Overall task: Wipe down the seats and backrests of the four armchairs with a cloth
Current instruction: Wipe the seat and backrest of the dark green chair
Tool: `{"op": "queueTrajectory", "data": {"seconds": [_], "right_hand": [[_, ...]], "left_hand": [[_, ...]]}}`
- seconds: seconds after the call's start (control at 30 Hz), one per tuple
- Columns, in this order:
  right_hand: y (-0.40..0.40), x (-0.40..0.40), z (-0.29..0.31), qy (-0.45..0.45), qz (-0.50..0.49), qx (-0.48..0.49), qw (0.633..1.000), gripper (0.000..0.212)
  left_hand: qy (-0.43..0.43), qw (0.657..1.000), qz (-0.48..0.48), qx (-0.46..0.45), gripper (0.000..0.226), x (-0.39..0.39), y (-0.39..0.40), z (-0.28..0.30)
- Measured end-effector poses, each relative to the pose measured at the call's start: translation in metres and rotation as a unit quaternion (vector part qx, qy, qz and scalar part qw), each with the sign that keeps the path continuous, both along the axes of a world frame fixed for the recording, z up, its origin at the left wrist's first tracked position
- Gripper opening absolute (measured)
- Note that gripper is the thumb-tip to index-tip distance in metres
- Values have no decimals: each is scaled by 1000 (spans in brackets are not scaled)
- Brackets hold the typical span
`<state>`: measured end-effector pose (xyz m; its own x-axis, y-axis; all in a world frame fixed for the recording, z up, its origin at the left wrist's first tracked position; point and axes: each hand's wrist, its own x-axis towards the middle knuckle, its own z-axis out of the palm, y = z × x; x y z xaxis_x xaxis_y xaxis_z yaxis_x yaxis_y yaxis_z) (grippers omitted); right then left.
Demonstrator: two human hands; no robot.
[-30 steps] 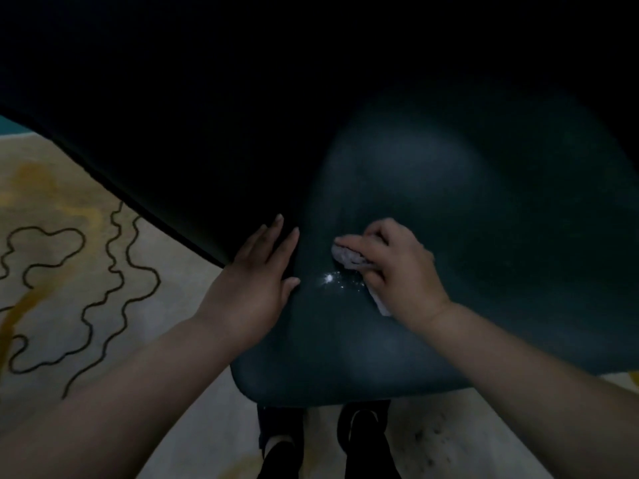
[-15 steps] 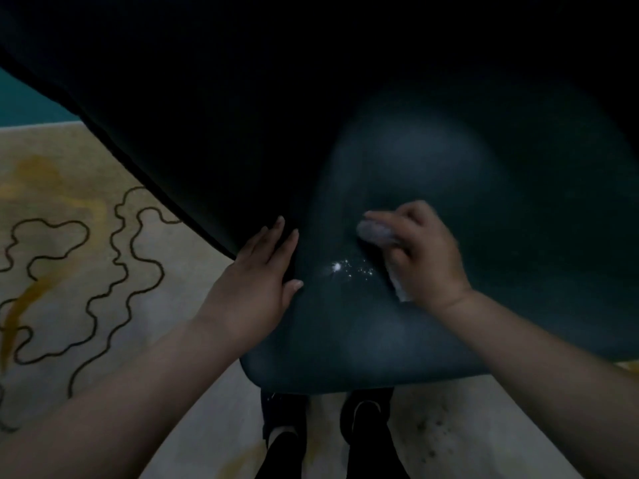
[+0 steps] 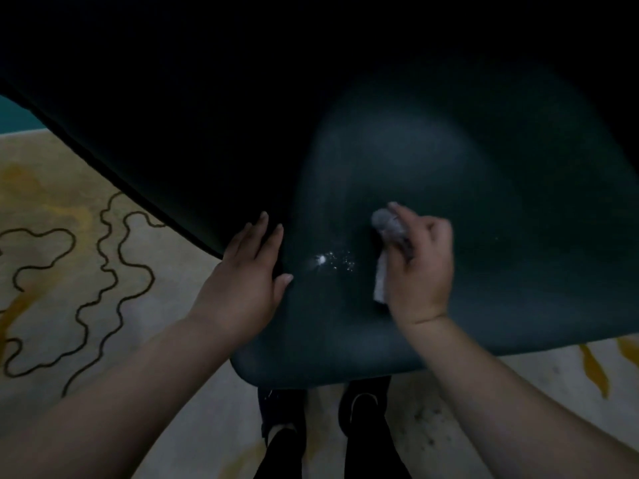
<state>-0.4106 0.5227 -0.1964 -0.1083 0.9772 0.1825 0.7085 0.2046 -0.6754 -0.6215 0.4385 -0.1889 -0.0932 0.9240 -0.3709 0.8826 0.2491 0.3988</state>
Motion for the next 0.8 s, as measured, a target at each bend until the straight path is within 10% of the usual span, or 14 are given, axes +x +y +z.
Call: {"op": "queueTrajectory", "data": {"seconds": [0.53,0.8], "right_hand": [[-9,-32,0,42,-31,-58,997,42],[-27,-41,1,-117,283,16,952,44]], "left_hand": [[-3,1000,-12,-7,71,-4,1,5],[-11,1000,-12,3,71,-4,-1,-1]]}}
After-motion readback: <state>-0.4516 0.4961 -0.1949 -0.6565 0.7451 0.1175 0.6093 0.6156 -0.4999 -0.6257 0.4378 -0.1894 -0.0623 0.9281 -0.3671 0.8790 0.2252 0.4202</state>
